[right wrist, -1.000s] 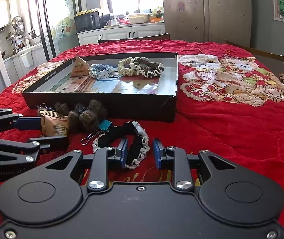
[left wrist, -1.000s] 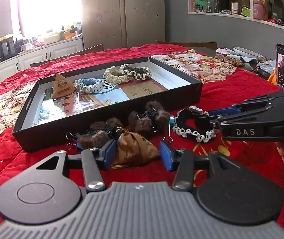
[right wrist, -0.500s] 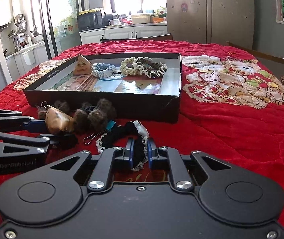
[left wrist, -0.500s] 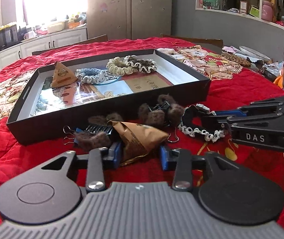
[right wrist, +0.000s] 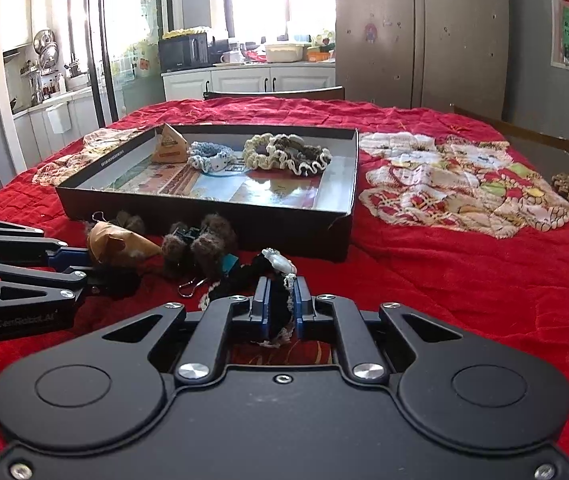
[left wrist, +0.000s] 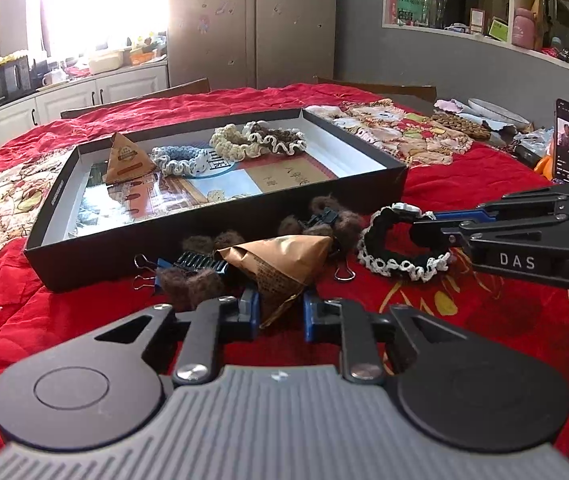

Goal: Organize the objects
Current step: 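Carry the paper packet and black scrunchie with both tools over the box, then lower both held items into the box and open both tools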

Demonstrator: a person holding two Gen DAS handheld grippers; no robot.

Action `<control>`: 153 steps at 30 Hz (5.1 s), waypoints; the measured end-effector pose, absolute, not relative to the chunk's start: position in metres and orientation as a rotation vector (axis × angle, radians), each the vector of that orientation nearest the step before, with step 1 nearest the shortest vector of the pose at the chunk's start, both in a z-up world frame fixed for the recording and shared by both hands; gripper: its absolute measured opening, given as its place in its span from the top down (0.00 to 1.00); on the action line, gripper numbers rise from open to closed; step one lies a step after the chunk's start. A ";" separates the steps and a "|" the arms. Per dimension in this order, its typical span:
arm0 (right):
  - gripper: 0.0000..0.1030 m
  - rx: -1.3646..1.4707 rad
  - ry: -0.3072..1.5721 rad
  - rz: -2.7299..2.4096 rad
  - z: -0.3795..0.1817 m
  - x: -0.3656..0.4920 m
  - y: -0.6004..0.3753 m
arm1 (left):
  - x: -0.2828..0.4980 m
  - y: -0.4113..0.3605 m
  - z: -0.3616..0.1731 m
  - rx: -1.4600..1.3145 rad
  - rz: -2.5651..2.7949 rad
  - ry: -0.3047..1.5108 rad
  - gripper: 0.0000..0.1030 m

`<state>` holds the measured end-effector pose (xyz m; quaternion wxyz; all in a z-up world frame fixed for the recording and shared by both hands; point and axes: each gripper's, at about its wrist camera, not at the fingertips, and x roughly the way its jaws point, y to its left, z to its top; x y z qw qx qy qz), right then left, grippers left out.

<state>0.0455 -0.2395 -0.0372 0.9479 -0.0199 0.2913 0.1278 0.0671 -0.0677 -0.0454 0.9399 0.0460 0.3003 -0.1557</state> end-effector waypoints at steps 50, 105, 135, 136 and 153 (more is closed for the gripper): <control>0.89 -0.079 0.406 0.305 0.025 0.010 -0.235 | 0.036 -0.035 0.015 0.091 -0.291 0.462 0.78; 0.89 -0.043 0.445 0.352 0.035 0.174 -0.149 | 0.166 0.018 0.000 0.041 -0.112 0.484 0.78; 0.89 0.049 0.545 0.352 -0.017 0.238 -0.138 | 0.209 0.017 -0.032 0.065 -0.114 0.560 0.78; 0.89 0.051 0.550 0.351 -0.019 0.240 -0.138 | 0.210 0.017 -0.033 0.067 -0.113 0.563 0.78; 0.89 0.040 0.589 0.333 -0.032 0.251 -0.135 | 0.218 0.016 -0.042 0.077 -0.107 0.589 0.77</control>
